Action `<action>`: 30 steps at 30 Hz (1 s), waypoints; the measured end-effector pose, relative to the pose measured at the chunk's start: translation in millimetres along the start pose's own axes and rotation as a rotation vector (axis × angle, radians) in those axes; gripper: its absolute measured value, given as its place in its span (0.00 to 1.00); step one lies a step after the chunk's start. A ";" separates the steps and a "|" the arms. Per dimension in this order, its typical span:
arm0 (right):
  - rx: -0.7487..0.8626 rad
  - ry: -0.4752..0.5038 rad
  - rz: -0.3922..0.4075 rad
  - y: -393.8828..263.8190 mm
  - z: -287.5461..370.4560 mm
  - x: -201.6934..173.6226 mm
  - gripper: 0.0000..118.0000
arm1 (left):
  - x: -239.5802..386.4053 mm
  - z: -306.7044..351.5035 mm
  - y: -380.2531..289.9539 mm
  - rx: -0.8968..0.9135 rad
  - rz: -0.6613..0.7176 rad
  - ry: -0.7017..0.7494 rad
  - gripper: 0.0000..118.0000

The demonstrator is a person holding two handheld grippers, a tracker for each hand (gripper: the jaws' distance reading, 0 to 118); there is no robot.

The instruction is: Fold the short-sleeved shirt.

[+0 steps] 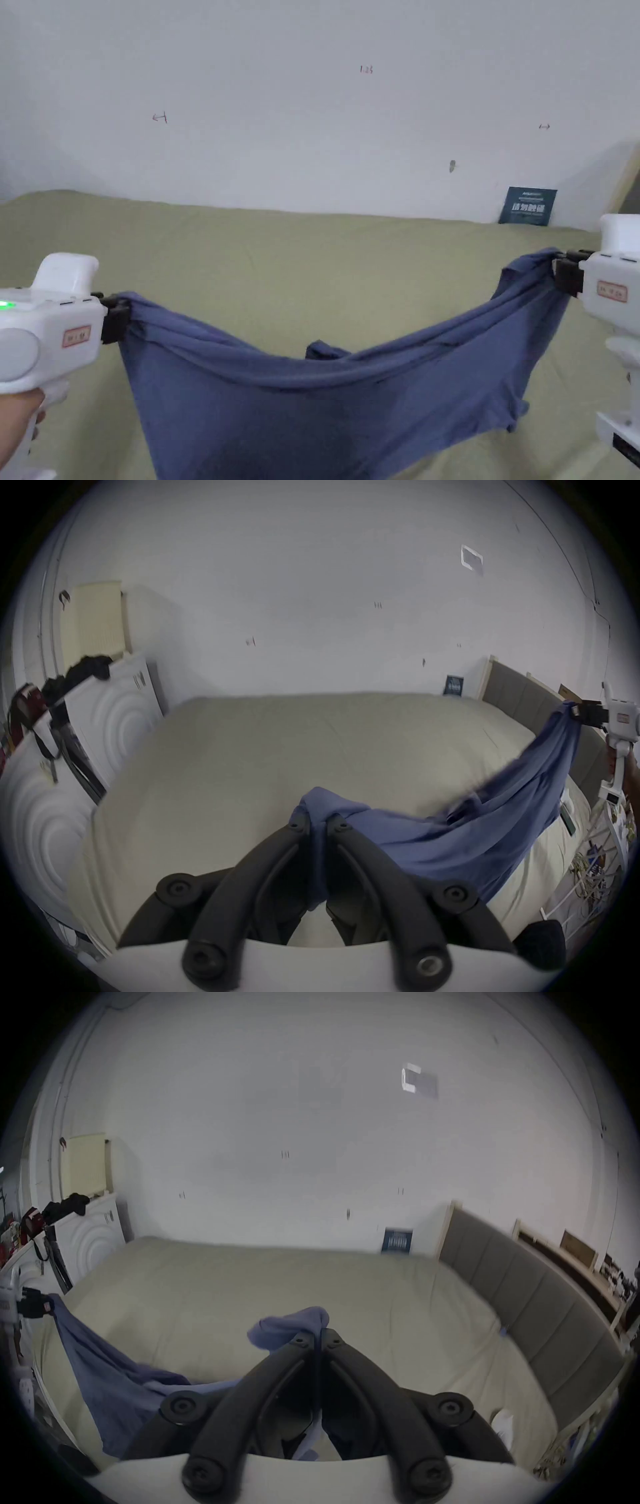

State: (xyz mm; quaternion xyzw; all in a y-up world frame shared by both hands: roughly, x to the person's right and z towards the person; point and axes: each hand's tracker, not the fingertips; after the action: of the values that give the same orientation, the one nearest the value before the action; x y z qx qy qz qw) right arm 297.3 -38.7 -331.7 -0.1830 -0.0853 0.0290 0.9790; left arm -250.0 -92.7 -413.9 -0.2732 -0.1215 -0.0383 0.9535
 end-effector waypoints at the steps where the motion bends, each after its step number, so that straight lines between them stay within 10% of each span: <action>1: 0.030 -0.001 0.002 16.2 8.0 0.2 0.03 | -3.4 4.9 11.8 0.018 0.000 0.006 0.06; 18: 0.315 -0.089 -0.038 194.6 4.1 8.6 0.03 | -48.4 -1.0 197.7 0.309 0.091 0.094 0.06; 30: 0.126 -0.148 -0.094 91.6 -124.0 -8.9 0.03 | -37.4 -116.5 123.1 0.163 0.136 0.146 0.06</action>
State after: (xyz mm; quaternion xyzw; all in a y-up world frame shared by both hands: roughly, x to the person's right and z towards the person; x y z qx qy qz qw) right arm 308.3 2.1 -480.3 -0.1144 -0.1637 0.0020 0.9799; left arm -244.5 -49.8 -582.0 -0.1991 -0.0357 0.0167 0.9792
